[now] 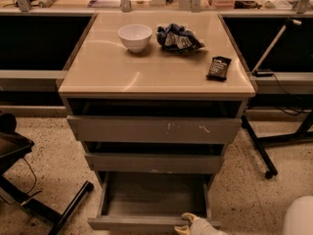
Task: Open bottom drawer
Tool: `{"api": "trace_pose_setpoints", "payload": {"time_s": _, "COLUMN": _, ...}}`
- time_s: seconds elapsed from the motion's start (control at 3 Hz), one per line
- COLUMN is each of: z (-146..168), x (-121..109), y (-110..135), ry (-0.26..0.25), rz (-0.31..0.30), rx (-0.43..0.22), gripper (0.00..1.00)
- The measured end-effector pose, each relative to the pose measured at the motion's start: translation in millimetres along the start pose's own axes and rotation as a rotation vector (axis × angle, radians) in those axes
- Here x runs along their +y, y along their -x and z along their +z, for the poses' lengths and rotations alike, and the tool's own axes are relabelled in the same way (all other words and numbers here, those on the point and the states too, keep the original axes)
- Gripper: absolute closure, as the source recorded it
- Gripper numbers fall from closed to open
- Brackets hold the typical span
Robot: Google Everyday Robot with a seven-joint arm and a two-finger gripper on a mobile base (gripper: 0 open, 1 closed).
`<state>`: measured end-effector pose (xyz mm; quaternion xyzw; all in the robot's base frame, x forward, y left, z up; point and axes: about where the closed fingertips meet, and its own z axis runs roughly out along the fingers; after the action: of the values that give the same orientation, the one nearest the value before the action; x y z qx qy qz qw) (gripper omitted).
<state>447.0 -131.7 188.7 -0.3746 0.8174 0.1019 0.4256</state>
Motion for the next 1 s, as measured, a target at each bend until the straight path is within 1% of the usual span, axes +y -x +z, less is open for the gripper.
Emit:
{"api": "trace_pose_setpoints", "payload": {"time_s": 0.33, "z": 0.0, "x": 0.0, "y": 0.0, "ry": 0.0, "rz": 0.0, "rx": 0.0, "gripper": 0.82}}
{"api": "trace_pose_setpoints", "payload": {"time_s": 1.0, "z": 0.0, "x": 0.0, "y": 0.0, "ry": 0.0, "rz": 0.0, "rx": 0.0, "gripper": 0.35}}
